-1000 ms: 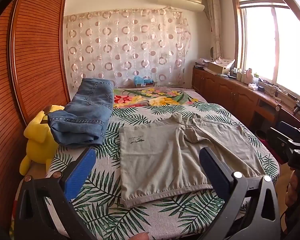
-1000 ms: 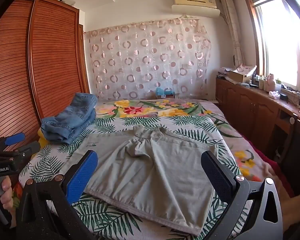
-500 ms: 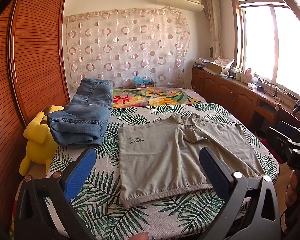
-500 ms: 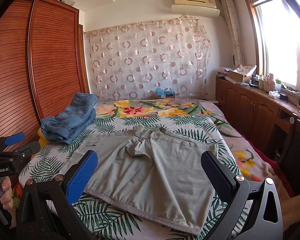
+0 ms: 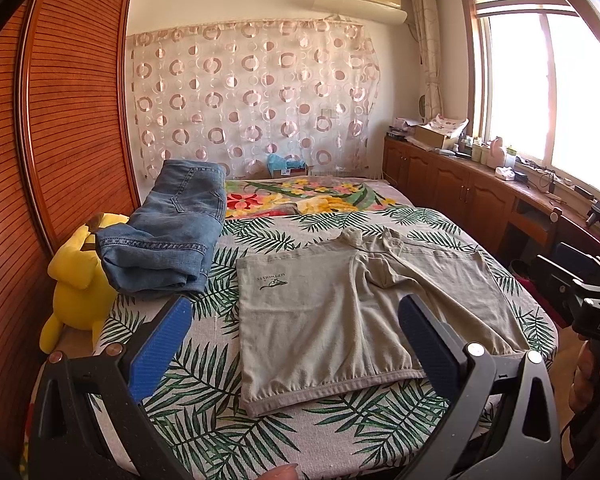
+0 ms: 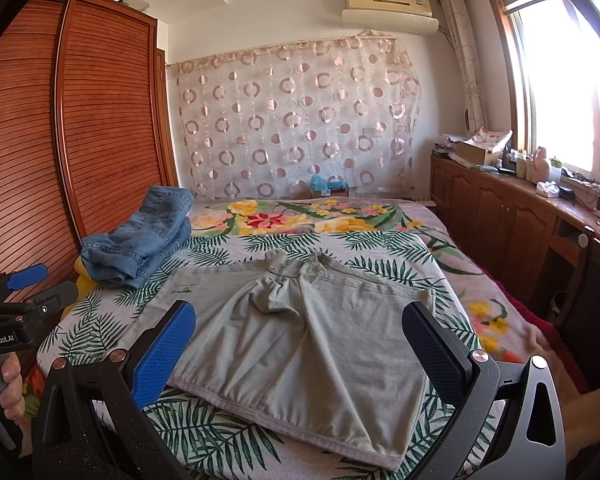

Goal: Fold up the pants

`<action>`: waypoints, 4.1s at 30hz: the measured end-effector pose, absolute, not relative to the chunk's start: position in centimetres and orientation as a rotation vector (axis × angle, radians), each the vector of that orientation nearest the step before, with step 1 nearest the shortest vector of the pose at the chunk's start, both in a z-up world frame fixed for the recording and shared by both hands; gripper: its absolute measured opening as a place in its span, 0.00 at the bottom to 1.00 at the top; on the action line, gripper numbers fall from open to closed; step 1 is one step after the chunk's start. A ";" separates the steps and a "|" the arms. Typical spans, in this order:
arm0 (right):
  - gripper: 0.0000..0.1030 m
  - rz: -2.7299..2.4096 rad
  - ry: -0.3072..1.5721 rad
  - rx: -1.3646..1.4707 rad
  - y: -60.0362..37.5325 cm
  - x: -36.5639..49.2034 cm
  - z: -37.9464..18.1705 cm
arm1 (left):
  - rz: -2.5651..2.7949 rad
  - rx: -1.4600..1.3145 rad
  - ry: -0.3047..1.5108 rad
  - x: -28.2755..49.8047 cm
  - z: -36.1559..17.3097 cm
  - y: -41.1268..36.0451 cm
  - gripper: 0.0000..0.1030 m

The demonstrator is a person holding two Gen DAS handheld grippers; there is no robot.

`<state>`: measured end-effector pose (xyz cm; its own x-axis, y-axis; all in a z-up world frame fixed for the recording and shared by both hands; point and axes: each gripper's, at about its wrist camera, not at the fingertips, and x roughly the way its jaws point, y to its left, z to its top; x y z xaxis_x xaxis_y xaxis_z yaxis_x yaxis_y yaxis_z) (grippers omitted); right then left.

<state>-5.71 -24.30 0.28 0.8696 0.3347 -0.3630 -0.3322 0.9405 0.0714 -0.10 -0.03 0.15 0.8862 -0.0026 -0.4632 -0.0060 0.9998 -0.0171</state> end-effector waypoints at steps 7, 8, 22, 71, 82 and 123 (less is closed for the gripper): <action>1.00 0.350 0.378 0.008 -24.4 -5.8 0.3 | 0.002 -0.018 0.482 0.1 0.2 0.0 1.00; 1.00 0.351 0.378 0.008 -24.4 -5.8 0.3 | 0.002 -0.017 0.481 0.1 0.2 0.0 1.00; 1.00 0.346 0.395 -0.001 -24.7 -5.2 -0.2 | -0.008 -0.018 0.531 0.9 -0.4 0.2 1.00; 1.00 0.330 0.700 -0.154 -26.5 0.1 -3.8 | -0.123 -0.142 0.813 2.2 -11.0 6.3 0.26; 0.65 0.386 0.691 -0.168 -26.4 0.6 -3.4 | -0.141 -0.120 0.811 2.6 -10.9 5.5 0.13; 0.41 0.382 0.661 -0.095 -29.0 0.3 -2.2 | -0.465 0.033 0.688 9.8 -1.3 -6.3 0.04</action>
<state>0.27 -28.96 -2.19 0.7229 0.3151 -0.6149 -0.3750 0.9264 0.0338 9.81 -6.33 -1.30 0.6748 -0.4029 -0.6183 0.4242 0.8973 -0.1218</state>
